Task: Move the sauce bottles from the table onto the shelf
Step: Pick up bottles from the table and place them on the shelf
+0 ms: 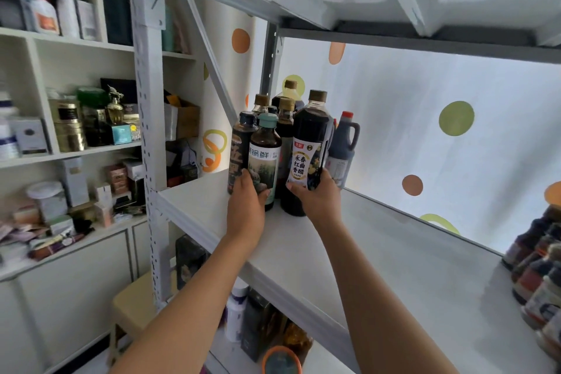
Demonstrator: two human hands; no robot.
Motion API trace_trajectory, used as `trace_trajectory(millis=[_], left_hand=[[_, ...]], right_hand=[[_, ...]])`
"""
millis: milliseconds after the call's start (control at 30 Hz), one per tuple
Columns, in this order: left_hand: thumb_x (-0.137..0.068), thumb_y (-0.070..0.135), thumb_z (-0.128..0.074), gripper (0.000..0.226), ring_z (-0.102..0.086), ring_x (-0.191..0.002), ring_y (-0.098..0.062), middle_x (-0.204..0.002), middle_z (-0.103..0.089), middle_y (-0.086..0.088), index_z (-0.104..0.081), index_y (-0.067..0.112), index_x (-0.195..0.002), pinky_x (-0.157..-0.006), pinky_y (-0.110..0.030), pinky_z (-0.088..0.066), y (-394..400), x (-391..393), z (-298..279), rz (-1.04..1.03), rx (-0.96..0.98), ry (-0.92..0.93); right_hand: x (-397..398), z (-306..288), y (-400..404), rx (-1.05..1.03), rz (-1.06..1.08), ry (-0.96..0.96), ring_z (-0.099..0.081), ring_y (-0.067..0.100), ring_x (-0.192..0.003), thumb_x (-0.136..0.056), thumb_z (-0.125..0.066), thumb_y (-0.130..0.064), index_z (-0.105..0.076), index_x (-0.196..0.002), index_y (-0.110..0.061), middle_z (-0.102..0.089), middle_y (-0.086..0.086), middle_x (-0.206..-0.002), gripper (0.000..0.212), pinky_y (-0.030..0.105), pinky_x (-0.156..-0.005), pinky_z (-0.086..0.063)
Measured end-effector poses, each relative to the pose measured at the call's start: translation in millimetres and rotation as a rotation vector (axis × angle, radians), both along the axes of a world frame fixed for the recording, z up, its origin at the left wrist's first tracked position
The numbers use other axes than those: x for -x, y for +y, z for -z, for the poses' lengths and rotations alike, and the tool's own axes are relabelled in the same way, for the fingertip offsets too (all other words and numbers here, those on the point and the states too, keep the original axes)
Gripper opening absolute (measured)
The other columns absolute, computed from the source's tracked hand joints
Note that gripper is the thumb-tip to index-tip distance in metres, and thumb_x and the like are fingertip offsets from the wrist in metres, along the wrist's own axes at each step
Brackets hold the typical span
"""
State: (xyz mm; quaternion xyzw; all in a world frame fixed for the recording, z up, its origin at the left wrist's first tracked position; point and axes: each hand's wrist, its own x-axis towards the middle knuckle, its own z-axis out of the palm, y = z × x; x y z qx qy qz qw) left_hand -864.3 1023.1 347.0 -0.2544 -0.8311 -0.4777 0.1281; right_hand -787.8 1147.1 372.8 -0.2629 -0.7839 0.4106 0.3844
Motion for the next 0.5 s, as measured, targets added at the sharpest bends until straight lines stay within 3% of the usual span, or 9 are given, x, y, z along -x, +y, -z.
trace_trajectory(millis=[233, 367, 500], left_hand=[[-0.100, 0.029, -0.047, 0.068, -0.034, -0.138, -0.033, -0.157, -0.022, -0.014, -0.012, 0.006, -0.153, -0.111, -0.044, -0.034, 7, 6, 3, -0.023, 0.095, -0.041], [-0.100, 0.031, -0.047, 0.068, -0.033, -0.137, -0.034, -0.157, -0.021, -0.015, -0.012, 0.006, -0.153, -0.111, -0.043, -0.033, 9, 9, 7, -0.022, 0.100, -0.029], [-0.100, 0.032, -0.047, 0.069, -0.028, -0.141, -0.034, -0.158, -0.019, -0.015, -0.010, 0.007, -0.154, -0.112, -0.043, -0.031, 8, 12, 10, -0.004, 0.080, -0.024]], right_hand=[[4, 19, -6, -0.100, 0.110, 0.017, -0.061, 0.018, -0.109, -0.078, -0.076, -0.048, -0.052, -0.122, -0.024, -0.067, -0.004, -0.118, 0.055, 0.043, -0.087, -0.055], [4, 21, -6, -0.095, 0.131, 0.000, -0.060, 0.018, -0.114, -0.079, -0.073, -0.052, -0.048, -0.132, -0.025, -0.065, -0.004, -0.123, 0.065, 0.042, -0.090, -0.053], [2, 22, -5, -0.099, 0.123, 0.014, -0.062, 0.015, -0.108, -0.077, -0.076, -0.050, -0.050, -0.127, -0.029, -0.067, -0.008, -0.119, 0.060, 0.035, -0.085, -0.053]])
